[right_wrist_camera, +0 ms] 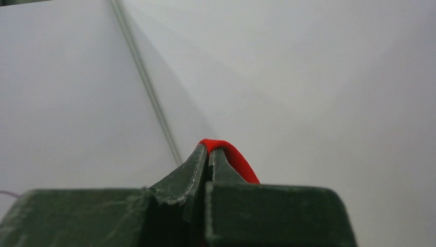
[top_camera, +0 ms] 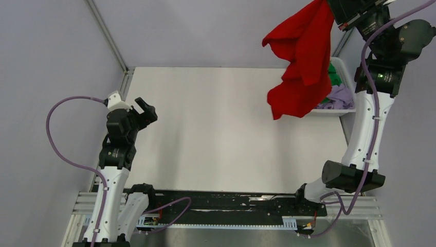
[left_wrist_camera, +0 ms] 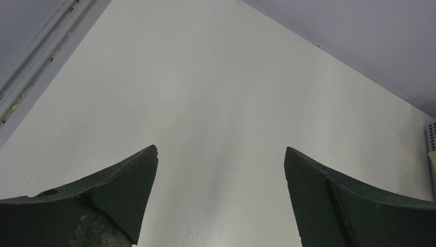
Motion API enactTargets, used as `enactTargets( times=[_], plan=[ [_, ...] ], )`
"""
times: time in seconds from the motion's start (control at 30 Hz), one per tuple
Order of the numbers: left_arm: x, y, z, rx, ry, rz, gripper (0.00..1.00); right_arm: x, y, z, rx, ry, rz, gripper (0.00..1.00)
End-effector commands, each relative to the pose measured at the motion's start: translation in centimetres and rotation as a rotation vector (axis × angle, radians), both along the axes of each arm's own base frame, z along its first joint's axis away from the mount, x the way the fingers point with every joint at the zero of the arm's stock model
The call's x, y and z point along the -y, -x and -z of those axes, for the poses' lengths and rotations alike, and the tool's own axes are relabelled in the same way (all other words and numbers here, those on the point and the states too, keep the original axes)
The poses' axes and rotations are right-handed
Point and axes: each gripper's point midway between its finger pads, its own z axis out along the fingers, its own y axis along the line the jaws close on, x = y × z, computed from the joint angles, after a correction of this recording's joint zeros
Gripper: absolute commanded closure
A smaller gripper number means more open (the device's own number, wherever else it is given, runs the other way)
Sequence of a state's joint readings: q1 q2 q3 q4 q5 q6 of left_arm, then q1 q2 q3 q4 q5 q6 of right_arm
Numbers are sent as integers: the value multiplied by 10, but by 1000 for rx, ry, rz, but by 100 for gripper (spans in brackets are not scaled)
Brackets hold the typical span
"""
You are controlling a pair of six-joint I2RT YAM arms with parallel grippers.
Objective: Fold and stack the t-shirts
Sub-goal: Move the tshirt to the center of the board
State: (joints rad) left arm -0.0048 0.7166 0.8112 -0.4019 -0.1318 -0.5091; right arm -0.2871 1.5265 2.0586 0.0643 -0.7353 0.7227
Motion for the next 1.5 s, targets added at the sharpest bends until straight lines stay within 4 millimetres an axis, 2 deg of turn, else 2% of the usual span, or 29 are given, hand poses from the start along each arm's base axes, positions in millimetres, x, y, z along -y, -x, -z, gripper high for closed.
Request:
enactTargets(
  times=[0.0, 0.2, 0.37, 0.43, 0.53, 0.57, 0.63, 0.67, 0.73, 0.77, 0.83, 0.87, 0.9, 0.97, 1.0, 1.07, 1.13, 1.2, 1.27, 1.33, 1.47],
  plan=[
    [5, 2, -24, 58, 25, 20, 0, -70, 64, -30, 92, 55, -262, 100],
    [0, 7, -26, 56, 30, -17, 0, -153, 91, -10, 53, 63, -547, 100],
    [-7, 14, -29, 55, 39, -63, 0, -215, 109, 5, 52, 68, -713, 100],
    [-9, 17, -30, 53, 45, -80, 0, -230, 112, 13, 24, 63, -759, 100],
    [-9, 20, -30, 47, 50, -85, 0, -237, 104, 42, -83, 38, -769, 100],
    [-9, 21, -29, 43, 51, -82, 0, -235, 101, 54, -120, 27, -748, 100],
    [-8, 21, -28, 38, 54, -78, 0, -229, 90, 92, -224, 3, -671, 100],
    [-8, 20, -27, 37, 56, -76, 0, -220, 93, 108, -266, -11, -616, 100],
    [-4, 17, -24, 32, 68, -58, 0, -199, 84, 160, -397, -44, -453, 100],
    [1, 13, -20, 20, 76, -35, 0, -186, 75, 209, -517, -58, -342, 100],
    [10, 6, -13, 0, 106, 8, 0, -140, 64, 283, -673, -97, -44, 100],
    [15, 2, -11, 1, 124, 26, 0, -120, 68, 317, -746, -100, 64, 99],
    [23, -4, -4, -26, 143, 63, 0, -85, 68, 349, -802, -117, 259, 97],
    [40, -13, 7, -60, 187, 150, 0, -34, 87, 403, -923, -118, 505, 93],
    [46, -21, 17, -84, 206, 178, 0, -13, 97, 421, -960, -116, 603, 88],
    [73, -26, 33, -128, 279, 314, 0, 20, 114, 444, -1003, -97, 754, 78],
    [93, -30, 56, -175, 351, 408, 0, 37, 124, 454, -1018, -83, 841, 55],
    [110, -30, 78, -224, 418, 481, 0, 41, 125, 453, -1010, -74, 863, 32],
    [130, -26, 100, -287, 454, 553, 0, 37, 119, 448, -999, -57, 839, 4],
    [146, -22, 119, -351, 451, 603, 0, 25, 107, 444, -986, -6, 767, 0],
    [176, -16, 146, -440, 428, 675, 0, -18, 80, 442, -972, 93, 520, 0]
  ],
)
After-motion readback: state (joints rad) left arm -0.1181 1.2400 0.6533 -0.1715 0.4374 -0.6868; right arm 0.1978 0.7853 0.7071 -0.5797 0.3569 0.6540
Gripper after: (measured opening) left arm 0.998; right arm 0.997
